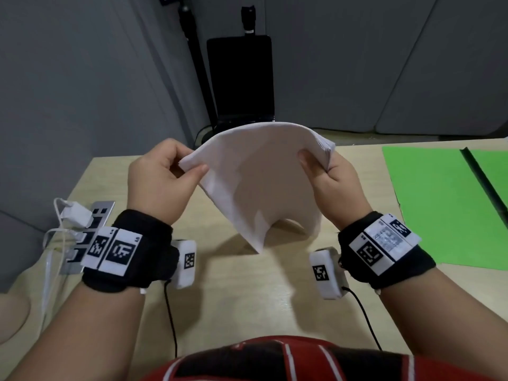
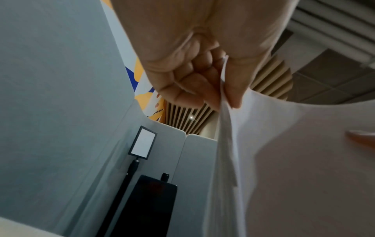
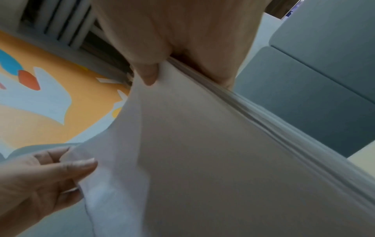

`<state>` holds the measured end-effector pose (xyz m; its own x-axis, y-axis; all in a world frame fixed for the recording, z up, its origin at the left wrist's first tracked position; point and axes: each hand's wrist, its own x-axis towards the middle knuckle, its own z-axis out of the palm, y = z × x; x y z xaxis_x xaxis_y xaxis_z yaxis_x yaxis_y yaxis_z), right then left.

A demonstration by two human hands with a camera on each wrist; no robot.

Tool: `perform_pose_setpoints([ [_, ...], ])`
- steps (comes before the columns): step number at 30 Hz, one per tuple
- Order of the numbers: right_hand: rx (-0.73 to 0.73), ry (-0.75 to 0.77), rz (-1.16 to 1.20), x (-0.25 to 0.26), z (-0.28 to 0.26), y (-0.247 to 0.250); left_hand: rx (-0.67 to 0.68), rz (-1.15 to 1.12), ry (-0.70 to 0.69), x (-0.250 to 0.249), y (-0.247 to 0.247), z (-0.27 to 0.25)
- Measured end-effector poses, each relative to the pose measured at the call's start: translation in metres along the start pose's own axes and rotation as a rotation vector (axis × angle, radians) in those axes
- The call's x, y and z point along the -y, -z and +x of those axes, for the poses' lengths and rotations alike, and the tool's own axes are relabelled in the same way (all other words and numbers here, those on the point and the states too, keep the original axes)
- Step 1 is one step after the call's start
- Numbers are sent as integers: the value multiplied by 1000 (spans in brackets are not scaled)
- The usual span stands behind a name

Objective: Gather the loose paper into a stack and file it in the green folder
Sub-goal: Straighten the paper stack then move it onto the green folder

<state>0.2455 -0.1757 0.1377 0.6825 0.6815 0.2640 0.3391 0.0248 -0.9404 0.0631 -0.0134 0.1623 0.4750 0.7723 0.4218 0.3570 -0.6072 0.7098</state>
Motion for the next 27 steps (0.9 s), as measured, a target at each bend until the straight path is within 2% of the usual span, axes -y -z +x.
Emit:
perform_pose_setpoints([
  [4, -13, 121, 26, 8, -5, -2, -49, -152, -19, -13, -7, -8],
  [7, 27, 133, 65, 6, -11, -2, -11, -263, -28, -18, -13, -14],
  [10, 12, 135, 94, 5, -16, -1, 130, -420, 29, -13, -17, -17],
  [12, -16, 71, 89, 3, -18, -2, 279, -474, 161, -6, -22, -21],
  [14, -2, -47, 41, -3, -18, -3, 410, -417, 290, -1, -31, -28],
  [15, 17, -96, 19, -6, -19, -3, 429, -350, 332, -2, -34, -30],
  [17, 20, -132, 22, -6, -19, -3, 354, -252, 361, -5, -38, -32],
  [21, -129, -35, 176, 2, -18, 4, 142, -362, 271, -14, -29, -25],
  [24, -127, -72, 212, -5, -16, 3, 173, -403, 271, -11, -27, -28],
  [27, -18, -158, 41, -23, -16, -5, 254, -407, 426, -2, -36, -36],
])
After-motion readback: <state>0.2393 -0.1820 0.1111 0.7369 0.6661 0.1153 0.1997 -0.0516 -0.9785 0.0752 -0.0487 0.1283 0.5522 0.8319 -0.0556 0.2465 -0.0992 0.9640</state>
